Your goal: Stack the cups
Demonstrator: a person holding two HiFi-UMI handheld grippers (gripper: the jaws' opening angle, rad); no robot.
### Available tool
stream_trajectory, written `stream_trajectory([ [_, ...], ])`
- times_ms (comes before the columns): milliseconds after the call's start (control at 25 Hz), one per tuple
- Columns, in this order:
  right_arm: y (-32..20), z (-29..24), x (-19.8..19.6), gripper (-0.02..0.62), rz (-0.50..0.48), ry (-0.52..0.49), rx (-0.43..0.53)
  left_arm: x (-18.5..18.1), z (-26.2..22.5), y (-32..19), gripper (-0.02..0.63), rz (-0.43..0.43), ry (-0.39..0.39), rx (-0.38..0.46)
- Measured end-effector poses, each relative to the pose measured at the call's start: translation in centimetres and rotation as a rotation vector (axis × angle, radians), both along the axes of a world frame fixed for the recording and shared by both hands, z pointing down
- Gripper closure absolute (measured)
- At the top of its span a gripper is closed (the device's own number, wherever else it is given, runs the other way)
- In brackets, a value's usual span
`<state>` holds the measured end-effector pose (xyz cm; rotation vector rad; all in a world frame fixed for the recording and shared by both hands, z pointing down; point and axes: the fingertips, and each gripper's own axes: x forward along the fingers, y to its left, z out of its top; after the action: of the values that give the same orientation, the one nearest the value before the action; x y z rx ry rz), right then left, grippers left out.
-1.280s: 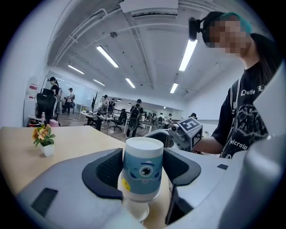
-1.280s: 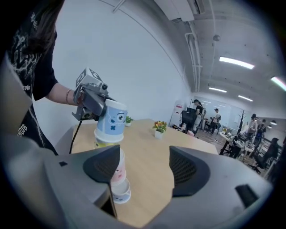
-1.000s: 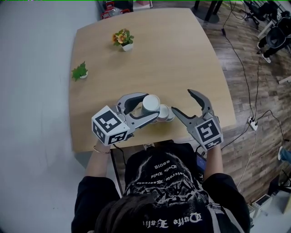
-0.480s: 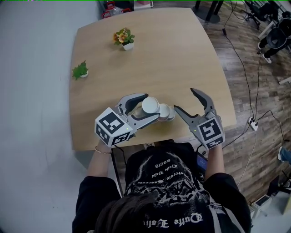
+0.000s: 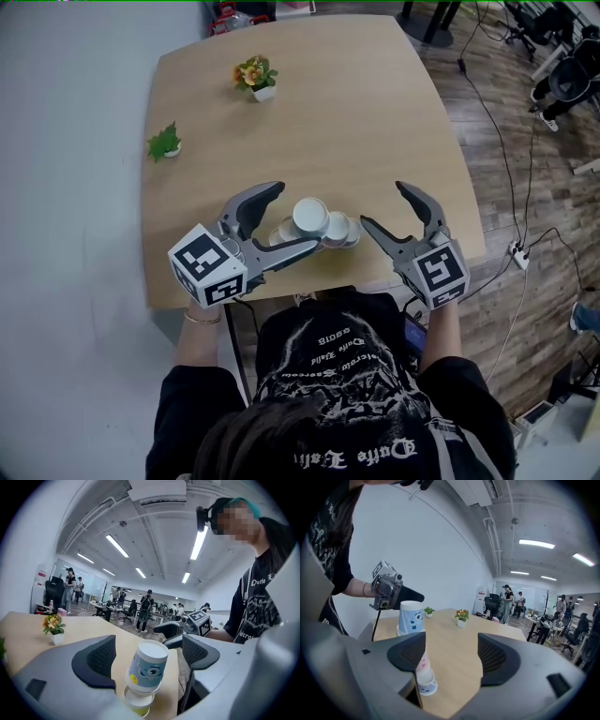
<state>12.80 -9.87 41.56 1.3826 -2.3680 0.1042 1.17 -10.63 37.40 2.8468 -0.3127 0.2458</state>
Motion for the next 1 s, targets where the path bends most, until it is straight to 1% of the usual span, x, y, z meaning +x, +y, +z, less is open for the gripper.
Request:
stream_trajectory([
  [80,0.1,-0.5,-0.1,0.244,0.009,-0.026,0.007,-1.5,-1.1,-0.2,0.155,-0.056,0.028,0.023],
  [200,0.8,-1.2,-0.6,0.244,0.021,-0.074,0.022,-4.4,-1.7,0.0,0.155,-0.171,0.053,0.050],
  [320,1.9,-1.8,-1.3,0.244,0.044,-0.116,0.044,-7.1,-1.0,0.8,0.155,-0.287,0.040,0.058],
  [400,2.6,-1.8,-1.7,0.244,0.076,-0.131,0.058,-8.6,-0.3,1.4,0.155,-0.348,0.023,0.061],
  [480,3.3,-1.8,-2.2,0.244,0.109,-0.147,0.069,-9.6,0.3,2.0,0.155,-0.395,0.021,0.056],
  [600,4.7,-1.4,-3.3,0.244,0.144,-0.159,0.075,-10.2,1.3,3.4,0.155,-0.435,0.027,0.028],
  [760,6.3,-0.7,-4.6,0.244,0.173,-0.166,0.098,-10.4,3.7,5.4,0.155,-0.495,-0.027,0.030],
  [880,7.7,0.6,-5.7,0.244,0.156,-0.148,0.083,-10.1,6.2,7.5,0.155,-0.555,-0.065,-0.001],
  [1000,9.2,1.7,-6.5,0.244,0.125,-0.167,0.064,-9.4,7.7,9.5,0.158,-0.620,-0.050,-0.054],
])
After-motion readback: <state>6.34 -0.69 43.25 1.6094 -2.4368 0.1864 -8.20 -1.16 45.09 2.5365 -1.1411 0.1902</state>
